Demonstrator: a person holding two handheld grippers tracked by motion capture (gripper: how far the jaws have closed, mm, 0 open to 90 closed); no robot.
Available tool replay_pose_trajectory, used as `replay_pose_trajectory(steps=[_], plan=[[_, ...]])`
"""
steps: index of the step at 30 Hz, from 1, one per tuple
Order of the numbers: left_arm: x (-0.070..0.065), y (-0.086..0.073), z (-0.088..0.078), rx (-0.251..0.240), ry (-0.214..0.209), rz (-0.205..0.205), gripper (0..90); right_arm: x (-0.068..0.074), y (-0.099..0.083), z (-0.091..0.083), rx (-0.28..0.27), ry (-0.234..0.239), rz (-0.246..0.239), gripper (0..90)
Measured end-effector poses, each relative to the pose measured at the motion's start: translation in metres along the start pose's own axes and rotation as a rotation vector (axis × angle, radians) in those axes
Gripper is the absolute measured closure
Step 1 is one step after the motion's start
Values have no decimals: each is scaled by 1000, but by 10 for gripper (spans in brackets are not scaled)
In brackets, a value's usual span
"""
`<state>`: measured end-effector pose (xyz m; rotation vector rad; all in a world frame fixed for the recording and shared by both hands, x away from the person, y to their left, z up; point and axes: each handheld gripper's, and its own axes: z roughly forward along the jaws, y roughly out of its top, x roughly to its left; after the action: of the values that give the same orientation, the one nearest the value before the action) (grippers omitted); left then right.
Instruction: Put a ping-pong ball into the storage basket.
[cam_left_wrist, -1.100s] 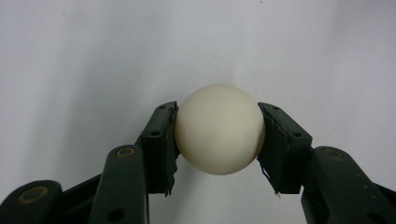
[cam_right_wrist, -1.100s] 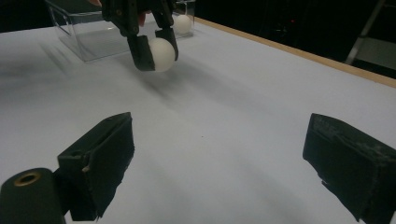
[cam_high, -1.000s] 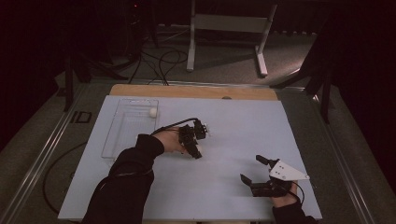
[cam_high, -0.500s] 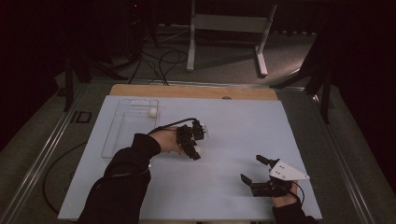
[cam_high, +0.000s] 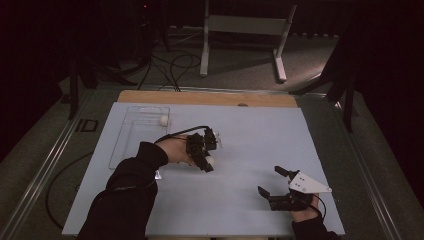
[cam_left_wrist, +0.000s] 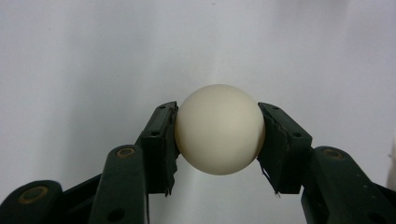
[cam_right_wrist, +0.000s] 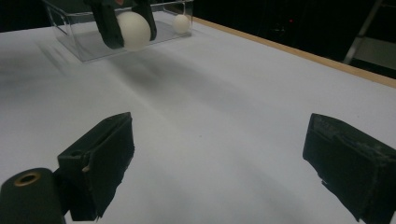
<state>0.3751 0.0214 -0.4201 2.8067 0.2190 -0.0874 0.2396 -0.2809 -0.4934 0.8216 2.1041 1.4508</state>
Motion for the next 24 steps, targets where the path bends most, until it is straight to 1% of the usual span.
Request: replay_pose_trajectory(steps=[2, 3, 6, 9, 11, 13, 15, 19, 21, 22, 24], plan=[[-1, -1, -3, -10, -3, 1, 518, 0, 0, 0, -1, 1, -1, 88], [-1, -1, -5, -8, 4, 7, 518, 0, 0, 0, -1, 1, -2, 88], [-2, -3, -11, -25, 1, 0, 518, 0, 0, 0, 0, -1, 1, 88], [-2, -4, -18, -38, 2, 9, 518, 0, 0, 0, -1, 0, -1, 88], [-3, -4, -22, -49, 5, 4, 518, 0, 0, 0, 1, 2, 0, 88], [-3, -5, -25, -48, 11, 16, 518, 1, 0, 0, 0, 2, -1, 88], [-4, -5, -27, -52, 10, 12, 518, 1, 0, 0, -1, 2, -1, 88], [-6, -5, -31, -46, 18, 30, 518, 0, 0, 0, 1, 3, -1, 88], [-6, -6, -32, -45, 17, 36, 518, 1, 1, 0, 1, 2, -1, 88], [-7, -6, -32, -44, 23, 36, 518, 1, 1, 0, 0, 3, -2, 88], [-7, -7, -34, -42, 20, 38, 518, 1, 1, 0, 1, 2, -1, 88]])
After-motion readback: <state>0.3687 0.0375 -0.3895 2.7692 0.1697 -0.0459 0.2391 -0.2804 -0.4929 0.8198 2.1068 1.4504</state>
